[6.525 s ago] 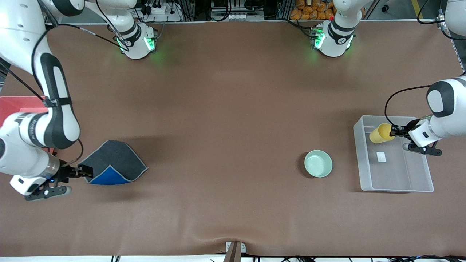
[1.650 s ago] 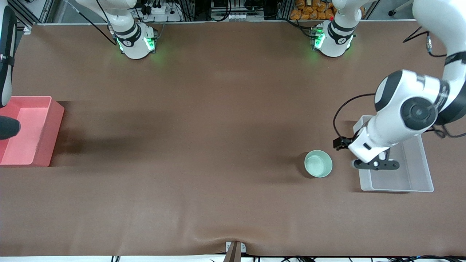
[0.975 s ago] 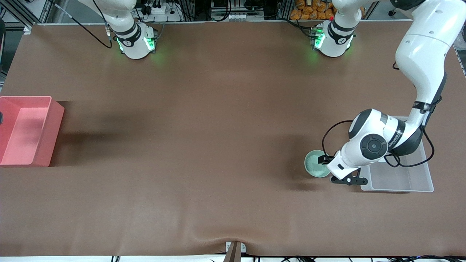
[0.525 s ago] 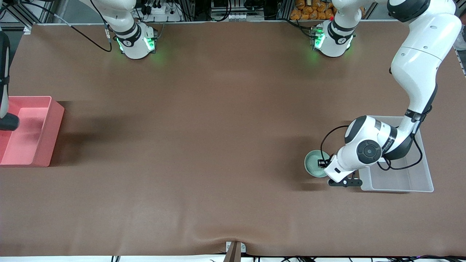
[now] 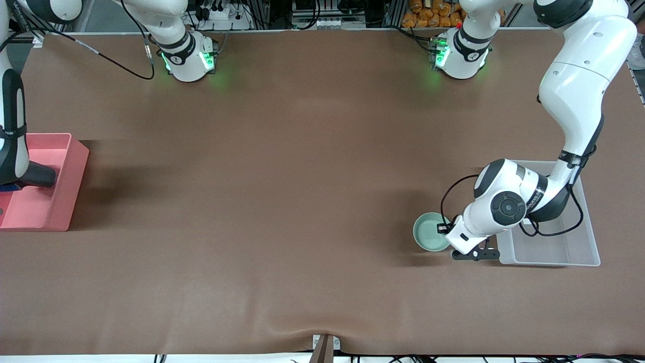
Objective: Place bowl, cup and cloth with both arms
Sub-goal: 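Grasp the green bowl rim with the left gripper while the right carries the cloth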
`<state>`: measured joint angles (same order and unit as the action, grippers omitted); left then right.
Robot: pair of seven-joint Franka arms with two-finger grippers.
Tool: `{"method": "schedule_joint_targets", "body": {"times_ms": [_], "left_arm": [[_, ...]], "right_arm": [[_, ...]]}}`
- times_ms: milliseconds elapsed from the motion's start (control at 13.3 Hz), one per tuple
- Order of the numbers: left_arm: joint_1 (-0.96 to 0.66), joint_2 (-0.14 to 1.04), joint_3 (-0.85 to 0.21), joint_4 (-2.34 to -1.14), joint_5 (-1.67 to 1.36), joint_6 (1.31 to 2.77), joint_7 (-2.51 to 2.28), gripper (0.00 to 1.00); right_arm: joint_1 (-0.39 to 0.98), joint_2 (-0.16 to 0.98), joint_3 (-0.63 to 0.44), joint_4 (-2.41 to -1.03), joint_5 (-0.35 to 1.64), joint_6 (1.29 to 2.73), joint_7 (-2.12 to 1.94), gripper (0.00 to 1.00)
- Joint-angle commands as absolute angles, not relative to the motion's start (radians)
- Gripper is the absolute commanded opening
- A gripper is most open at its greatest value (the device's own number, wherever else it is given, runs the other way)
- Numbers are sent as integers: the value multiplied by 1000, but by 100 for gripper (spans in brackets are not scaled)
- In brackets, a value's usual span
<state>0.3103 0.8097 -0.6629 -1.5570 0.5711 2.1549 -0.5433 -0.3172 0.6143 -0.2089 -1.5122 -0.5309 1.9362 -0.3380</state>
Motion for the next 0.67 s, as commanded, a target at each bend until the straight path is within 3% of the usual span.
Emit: {"method": "schedule_joint_targets", "body": {"times_ms": [0, 600], "left_arm": [[316, 711, -683, -1563, 583, 2137, -574, 0], [385, 515, -686, -1565, 569, 1993, -449, 0]], "right_arm": [[-342, 617, -192, -1500, -515, 1934, -339, 0], [-351, 627, -190, -1508, -506, 1936, -339, 0]]}}
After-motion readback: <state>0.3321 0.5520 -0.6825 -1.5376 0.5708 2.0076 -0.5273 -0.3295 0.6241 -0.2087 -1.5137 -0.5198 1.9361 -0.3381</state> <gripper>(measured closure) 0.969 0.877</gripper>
